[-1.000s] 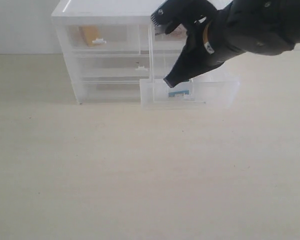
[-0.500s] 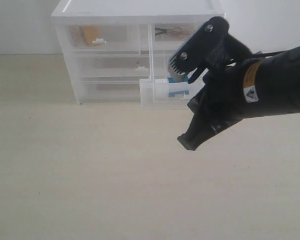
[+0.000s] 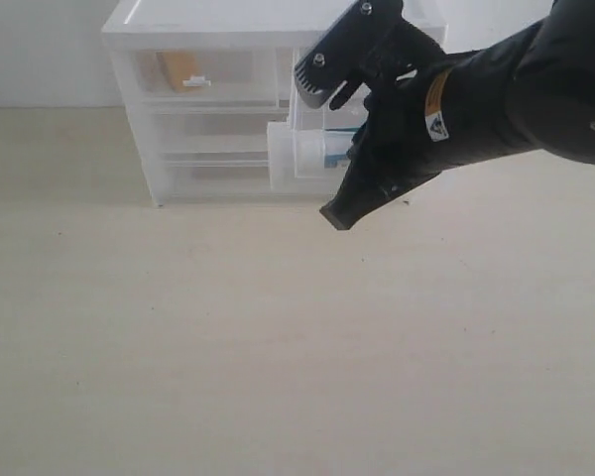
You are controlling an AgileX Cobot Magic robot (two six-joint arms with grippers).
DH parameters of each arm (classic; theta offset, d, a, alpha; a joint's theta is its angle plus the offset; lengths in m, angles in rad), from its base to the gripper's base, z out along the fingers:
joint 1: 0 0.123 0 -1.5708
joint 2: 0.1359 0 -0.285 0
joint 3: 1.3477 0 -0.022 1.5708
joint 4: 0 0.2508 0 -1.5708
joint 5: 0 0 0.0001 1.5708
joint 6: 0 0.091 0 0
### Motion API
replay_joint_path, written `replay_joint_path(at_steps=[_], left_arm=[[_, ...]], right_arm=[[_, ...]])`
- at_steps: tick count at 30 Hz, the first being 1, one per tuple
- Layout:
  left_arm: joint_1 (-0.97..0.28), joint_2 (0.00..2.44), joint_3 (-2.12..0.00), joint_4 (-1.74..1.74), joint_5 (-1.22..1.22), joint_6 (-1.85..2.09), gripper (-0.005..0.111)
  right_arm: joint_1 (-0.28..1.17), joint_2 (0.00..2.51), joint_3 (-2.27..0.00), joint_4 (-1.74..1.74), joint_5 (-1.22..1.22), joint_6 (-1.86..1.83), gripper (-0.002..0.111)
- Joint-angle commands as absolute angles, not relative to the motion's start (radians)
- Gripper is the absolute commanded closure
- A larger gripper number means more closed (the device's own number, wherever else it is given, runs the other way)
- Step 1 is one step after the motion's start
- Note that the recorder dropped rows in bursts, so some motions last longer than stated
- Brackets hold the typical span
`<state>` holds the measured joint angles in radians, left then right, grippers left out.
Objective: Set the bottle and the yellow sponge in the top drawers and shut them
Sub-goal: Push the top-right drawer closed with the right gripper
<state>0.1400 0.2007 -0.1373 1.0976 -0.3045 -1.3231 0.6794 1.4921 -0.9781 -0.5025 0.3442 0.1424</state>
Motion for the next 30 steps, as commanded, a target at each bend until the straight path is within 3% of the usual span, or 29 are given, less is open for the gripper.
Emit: replay_joint_path(at_steps=[1,8,19,30], left_arm=[[0.142,0.195,-0.133,1.097,-0.311,-1.316,0.103],[0.142,0.195,-0.133,1.097,-0.311,-1.316,0.103],[0.142,0.195,-0.133,1.097,-0.313,-1.316,0.103],[0.142,0.195,-0.133,1.097,-0.313,-1.316,0.103]], right_arm=[[0.669,1.529,-1.024,-0.523,0.345,0.151,0.109],[0.667,1.572,-1.119,-0.568,0.458,0.156,0.109],[0.541,1.663,-1.138,-0.670,0.231,0.282,0.109],[0.508,1.841,-1.361,-0.706,0.234,0.359,0.109]])
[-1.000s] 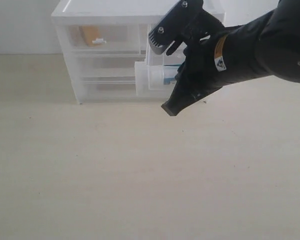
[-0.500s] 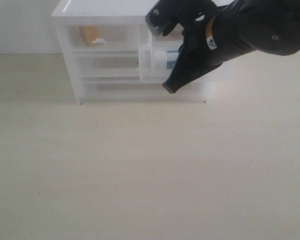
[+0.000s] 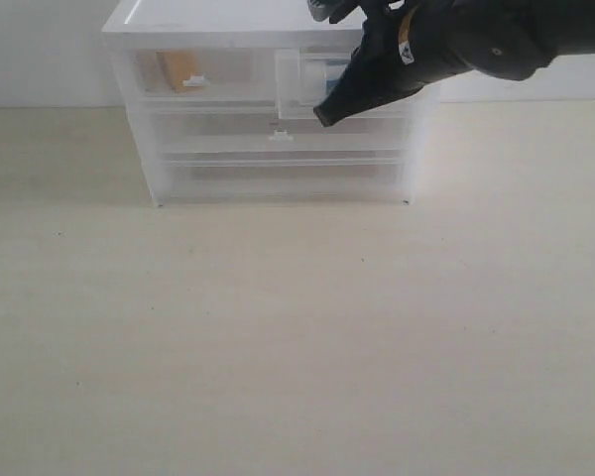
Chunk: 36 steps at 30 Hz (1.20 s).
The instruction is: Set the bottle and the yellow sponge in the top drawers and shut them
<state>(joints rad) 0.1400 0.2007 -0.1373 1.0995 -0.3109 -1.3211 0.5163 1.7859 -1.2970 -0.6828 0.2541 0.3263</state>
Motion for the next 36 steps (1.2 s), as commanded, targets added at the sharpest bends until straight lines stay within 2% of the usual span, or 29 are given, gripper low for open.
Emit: replay_joint_path(at_steps=[1,6,10,18,21,27,32,33,36], left_arm=[[0.142,0.195,-0.133,1.097,-0.313,-1.313,0.103],[0.142,0.195,-0.133,1.097,-0.315,-1.312,0.103],[0.142,0.195,-0.133,1.097,-0.315,-1.312,0.103],[0.142,0.195,-0.133,1.097,-0.315,-1.312,0.103],[0.142,0.195,-0.133,1.097,-0.315,-1.312,0.103],[0.142,0.195,-0.133,1.097,-0.317,-1.312,0.103],[0.142,0.195,-0.133,1.097,-0.320,-1.312,0.103],[0.142,0.195,-0.133,1.097,-0.322,-1.312,0.103],[0.142,0.195,-0.133,1.097,-0.322,-1.312,0.103]], right_arm=[[0.508,1.848,-1.370,-0.706,0.225,0.373,0.109],[0.508,1.808,-1.365,-0.702,0.331,0.462,0.109],[0.508,1.645,-1.233,-0.705,0.334,0.444,0.109],[0.508,1.110,-0.645,-0.687,-0.188,0.611,0.109],[0.508,0.924,-0.448,-0.659,-0.277,0.620,0.109],[0.508,0.562,-0.168,-0.675,-0.284,0.651,0.109],[0.508,0.340,0.000,-0.150,-0.301,0.348,0.109],[0.508,0.280,0.000,-0.083,-0.158,0.213,0.109],[0.508,0.232,0.000,-0.042,-0.047,0.121,0.109]])
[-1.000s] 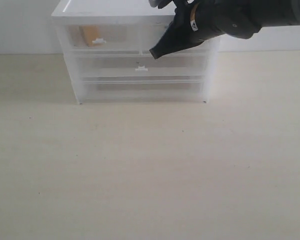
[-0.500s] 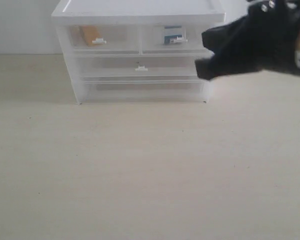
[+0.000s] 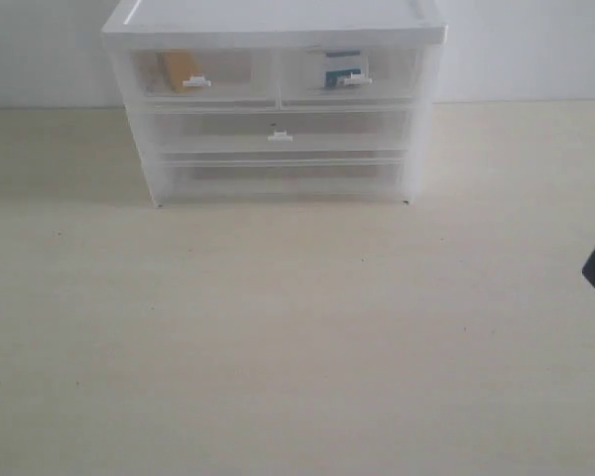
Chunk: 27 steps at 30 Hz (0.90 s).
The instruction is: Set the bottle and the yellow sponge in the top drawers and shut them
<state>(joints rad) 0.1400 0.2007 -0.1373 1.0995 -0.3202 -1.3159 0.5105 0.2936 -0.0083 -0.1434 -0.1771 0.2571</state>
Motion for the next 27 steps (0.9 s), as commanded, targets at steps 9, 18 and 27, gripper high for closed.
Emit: replay_joint_path(at_steps=[9,18,27], left_arm=[[0.142,0.195,-0.133,1.097,-0.322,-1.312,0.103],[0.142,0.195,-0.133,1.097,-0.329,-1.312,0.103],[0.142,0.195,-0.133,1.097,-0.329,-1.312,0.103]], right_arm=[[0.458,0.193,0.000,-0.040,-0.028,0.174,0.109],[0.071,0.023,0.000,-0.040,0.085,0.222,0.109],[0.071,0.000,0.000,-0.040,0.147,0.226,0.109]])
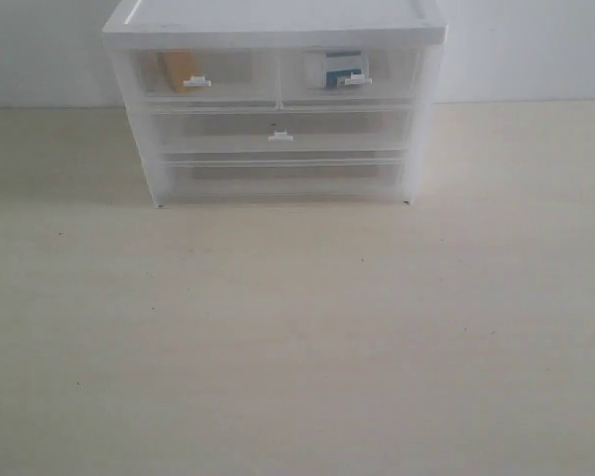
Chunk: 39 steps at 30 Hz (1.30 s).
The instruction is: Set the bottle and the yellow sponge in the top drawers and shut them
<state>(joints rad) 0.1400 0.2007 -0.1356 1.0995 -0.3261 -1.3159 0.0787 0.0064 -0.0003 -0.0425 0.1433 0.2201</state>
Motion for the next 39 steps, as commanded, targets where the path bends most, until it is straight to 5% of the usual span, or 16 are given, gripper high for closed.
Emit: replay_joint_path(at_steps=[1,10,16,25,39], left_arm=[[0.142,0.195,-0.133,1.097,-0.329,-1.312,0.103],[0.139,0.197,-0.124,1.050,-0.345,-1.198,0.103],[0.139,0.184,-0.022,0.115,-0.302,-0.296,0.103],[0.190,0.000,0.000,-0.063,0.115,0.104,0.103],[0.188,0.000,0.000,-0.061,0.135,0.106,0.103]], right_arm=[[0.071,0.000,0.000,-0.040,0.147,0.226,0.109],[0.071,0.000,0.000,-0.040,0.147,0.226,0.109],[0.071,0.000,0.000,-0.040,0.147,0.226,0.109],[0.071,0.000,0.000,-0.040,0.147,0.226,0.109],[0.071,0.000,0.000,-0.040,0.147,0.226,0.109]])
